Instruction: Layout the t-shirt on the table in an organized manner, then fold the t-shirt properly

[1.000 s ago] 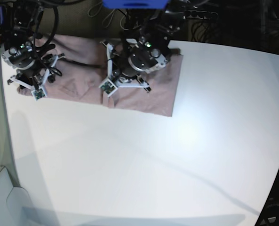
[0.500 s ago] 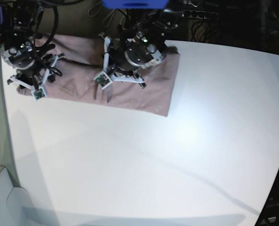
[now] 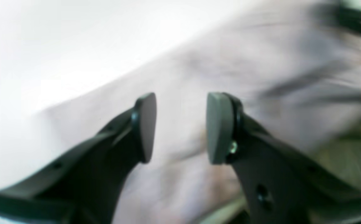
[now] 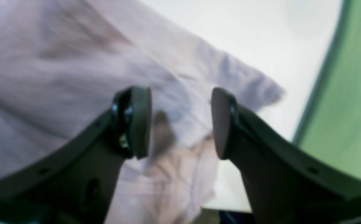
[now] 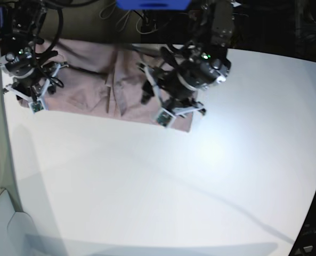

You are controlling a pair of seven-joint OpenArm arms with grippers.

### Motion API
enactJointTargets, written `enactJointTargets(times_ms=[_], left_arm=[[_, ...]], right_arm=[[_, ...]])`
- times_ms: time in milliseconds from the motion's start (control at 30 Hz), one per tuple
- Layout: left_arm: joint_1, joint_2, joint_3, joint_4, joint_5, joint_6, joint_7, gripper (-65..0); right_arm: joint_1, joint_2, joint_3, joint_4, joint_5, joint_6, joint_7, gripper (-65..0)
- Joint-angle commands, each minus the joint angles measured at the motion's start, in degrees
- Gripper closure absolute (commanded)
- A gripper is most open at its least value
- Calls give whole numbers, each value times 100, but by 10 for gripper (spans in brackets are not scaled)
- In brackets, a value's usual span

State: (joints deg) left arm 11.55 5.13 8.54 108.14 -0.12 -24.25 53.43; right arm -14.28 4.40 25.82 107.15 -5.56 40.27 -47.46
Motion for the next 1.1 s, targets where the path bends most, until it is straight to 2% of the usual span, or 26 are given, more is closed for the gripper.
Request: enactJointTargets(times_ms=[0,100,200,267,533,867,1067], left_arm=[[-43,46,-216,-49,-89,-50,-64,-285],[-131,-77,-814,-568,-274,-85,-117,-379],[-403,-359,-814,-1051,-546,-85,-73,-481],[-465,-411,-814,-1288,-757,-76,-117,-519],[-553,-438,-814,-1737,-889,-76,-125,-523],[-527,-702,-814,-1772,-924,-76,-125,-522],[-456,-684,-814,-1728,-924,-76,-117,-522]], right_arm=[[35,39,77,120,33,-27,-32,-325],[272,47,385,129,33,-27,-515,-389],[448,56,596,85,33,-27,-779,-424],[545,135,692,67,33,-27,-823,-425],[914,250,1009,-847,33,-27,-832,-426],[1055,408,1009,-1753,33,-27,-770,-425],[1169,478,1009,-2201,60,-27,-761,-421]])
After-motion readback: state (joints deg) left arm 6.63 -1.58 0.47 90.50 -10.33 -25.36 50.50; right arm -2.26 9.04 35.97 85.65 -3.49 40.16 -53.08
